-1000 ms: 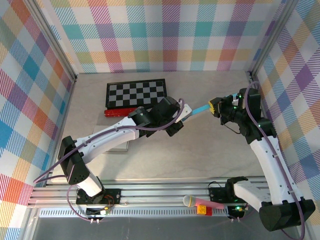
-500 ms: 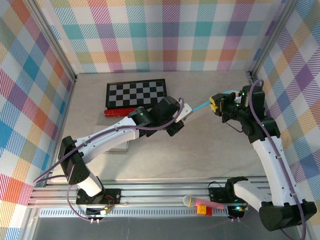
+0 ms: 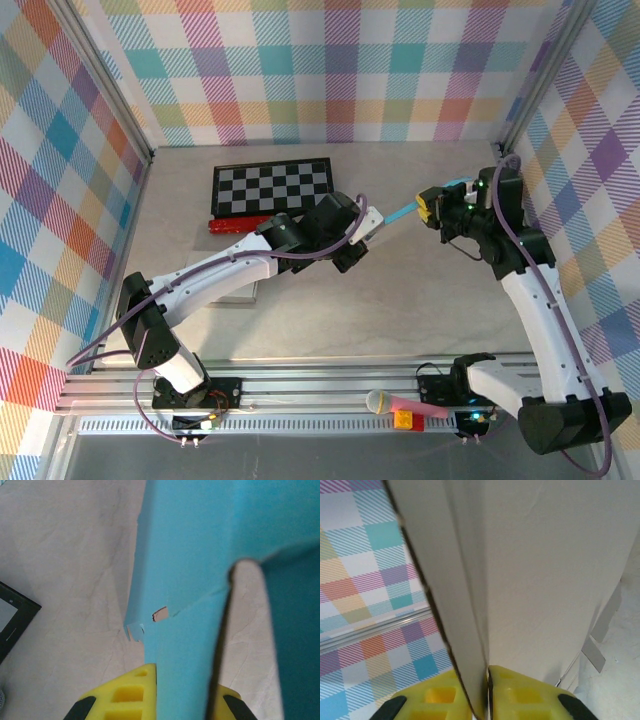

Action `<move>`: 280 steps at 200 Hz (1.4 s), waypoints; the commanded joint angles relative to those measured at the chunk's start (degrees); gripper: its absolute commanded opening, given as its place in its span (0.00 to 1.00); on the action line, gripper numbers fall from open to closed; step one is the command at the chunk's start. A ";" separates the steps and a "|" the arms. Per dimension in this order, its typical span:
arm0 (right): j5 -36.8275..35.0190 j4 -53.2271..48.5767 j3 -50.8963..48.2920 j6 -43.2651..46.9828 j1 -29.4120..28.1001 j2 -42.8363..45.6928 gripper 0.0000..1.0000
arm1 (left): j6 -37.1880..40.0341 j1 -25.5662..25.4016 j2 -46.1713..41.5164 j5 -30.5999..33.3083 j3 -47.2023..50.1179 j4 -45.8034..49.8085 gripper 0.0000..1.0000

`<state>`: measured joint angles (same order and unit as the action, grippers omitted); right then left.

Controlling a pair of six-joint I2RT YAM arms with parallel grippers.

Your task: Fold the paper box

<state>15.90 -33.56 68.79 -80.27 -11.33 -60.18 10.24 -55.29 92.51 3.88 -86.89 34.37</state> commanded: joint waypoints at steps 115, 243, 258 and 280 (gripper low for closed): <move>-4.57 -15.64 15.05 2.11 0.01 -3.95 0.00 | -13.91 2.77 -15.44 -4.72 3.06 -10.92 0.73; 2.09 -8.35 27.76 0.35 -6.25 -38.59 0.00 | -43.84 30.24 -17.86 -20.22 12.05 4.16 0.64; 3.17 -2.95 27.59 4.07 -7.26 -42.91 0.00 | -42.44 30.33 -19.55 -17.34 14.69 5.10 0.64; 7.89 5.57 24.48 8.62 -8.02 -46.53 0.00 | -39.19 30.33 -20.94 -15.05 18.50 6.41 0.64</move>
<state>18.06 -40.45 95.79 -77.62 -18.39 -104.68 -31.86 -25.61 75.05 -13.78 -71.24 37.43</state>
